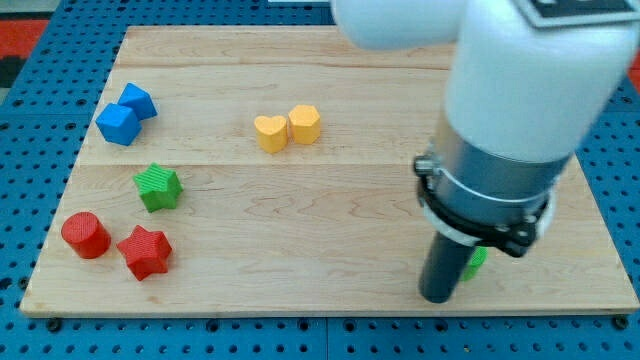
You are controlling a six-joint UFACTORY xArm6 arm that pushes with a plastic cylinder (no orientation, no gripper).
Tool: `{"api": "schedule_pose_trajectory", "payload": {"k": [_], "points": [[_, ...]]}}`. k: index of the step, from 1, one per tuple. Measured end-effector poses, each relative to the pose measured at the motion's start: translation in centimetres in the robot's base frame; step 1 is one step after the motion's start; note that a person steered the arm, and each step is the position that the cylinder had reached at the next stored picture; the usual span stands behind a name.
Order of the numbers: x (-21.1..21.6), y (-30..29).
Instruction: Slide the green star towards green circle
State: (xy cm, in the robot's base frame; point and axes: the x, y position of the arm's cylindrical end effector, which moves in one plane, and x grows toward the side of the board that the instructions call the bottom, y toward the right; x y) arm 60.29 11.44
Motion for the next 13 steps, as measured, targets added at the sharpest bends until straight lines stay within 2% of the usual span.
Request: {"api": "schedule_pose_trajectory", "payload": {"k": [1,2,3,4,6,8,9,10,11,12,13], "points": [[-0.7,3.2],[0.7,-2.3],[-1.7,-9.7],[-7.1,-11.8],[-11.2,-21.8],[-16.2,-27.5],[-16.1,-35.7],[-14.8,-37.7],[-13.5,-29.5],[-13.5,-18.6],[-12.8,-14.9]]}}
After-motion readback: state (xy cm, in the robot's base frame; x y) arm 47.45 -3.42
